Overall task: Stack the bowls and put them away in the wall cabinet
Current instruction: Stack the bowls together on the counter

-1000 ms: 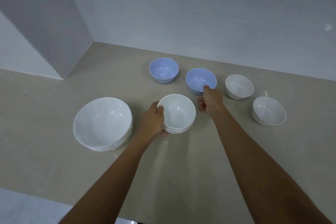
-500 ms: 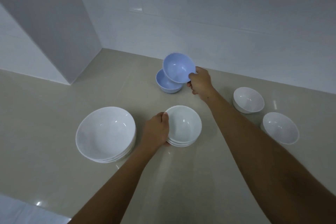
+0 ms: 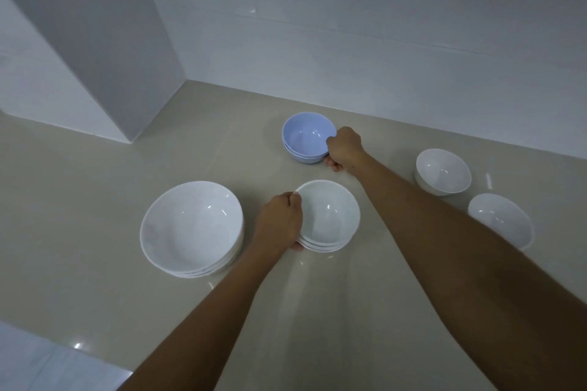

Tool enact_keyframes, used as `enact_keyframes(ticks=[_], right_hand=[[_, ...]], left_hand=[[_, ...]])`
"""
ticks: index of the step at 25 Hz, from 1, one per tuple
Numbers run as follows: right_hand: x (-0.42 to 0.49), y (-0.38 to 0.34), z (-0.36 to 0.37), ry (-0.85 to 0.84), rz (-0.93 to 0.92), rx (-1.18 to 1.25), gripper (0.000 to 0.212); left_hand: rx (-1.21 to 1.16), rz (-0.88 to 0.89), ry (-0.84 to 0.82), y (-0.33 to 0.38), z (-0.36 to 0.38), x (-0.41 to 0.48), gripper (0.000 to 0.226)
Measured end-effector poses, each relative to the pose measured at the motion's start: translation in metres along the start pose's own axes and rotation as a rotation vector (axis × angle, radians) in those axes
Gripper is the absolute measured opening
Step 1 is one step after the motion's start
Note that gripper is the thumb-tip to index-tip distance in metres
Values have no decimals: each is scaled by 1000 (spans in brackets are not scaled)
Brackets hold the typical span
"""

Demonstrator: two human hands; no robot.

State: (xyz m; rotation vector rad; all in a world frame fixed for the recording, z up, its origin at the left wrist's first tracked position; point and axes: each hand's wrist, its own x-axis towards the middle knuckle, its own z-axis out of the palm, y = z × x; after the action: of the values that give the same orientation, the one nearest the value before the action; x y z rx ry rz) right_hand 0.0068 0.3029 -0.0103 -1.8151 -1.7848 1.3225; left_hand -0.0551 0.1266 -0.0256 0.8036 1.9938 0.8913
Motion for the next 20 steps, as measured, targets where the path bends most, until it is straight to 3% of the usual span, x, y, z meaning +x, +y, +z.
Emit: enact_keyframes(ticks=[5,8,14,20], right_hand=[[-31,-7,-38,198,-177,108,29],[-73,7,-61,215,-258,141,25],[-143,60,-46,114,-169,-9,26],[-153,68,-23,181,-157,-230,23]], left_hand=[[-83,-41,-16,3,-3,-3,29],[-189,-132,-50,7,-7,-6,26],[-432,-276,-141,14,-15,-13,46],[-337,-200,-135,13,-12,-19,55]])
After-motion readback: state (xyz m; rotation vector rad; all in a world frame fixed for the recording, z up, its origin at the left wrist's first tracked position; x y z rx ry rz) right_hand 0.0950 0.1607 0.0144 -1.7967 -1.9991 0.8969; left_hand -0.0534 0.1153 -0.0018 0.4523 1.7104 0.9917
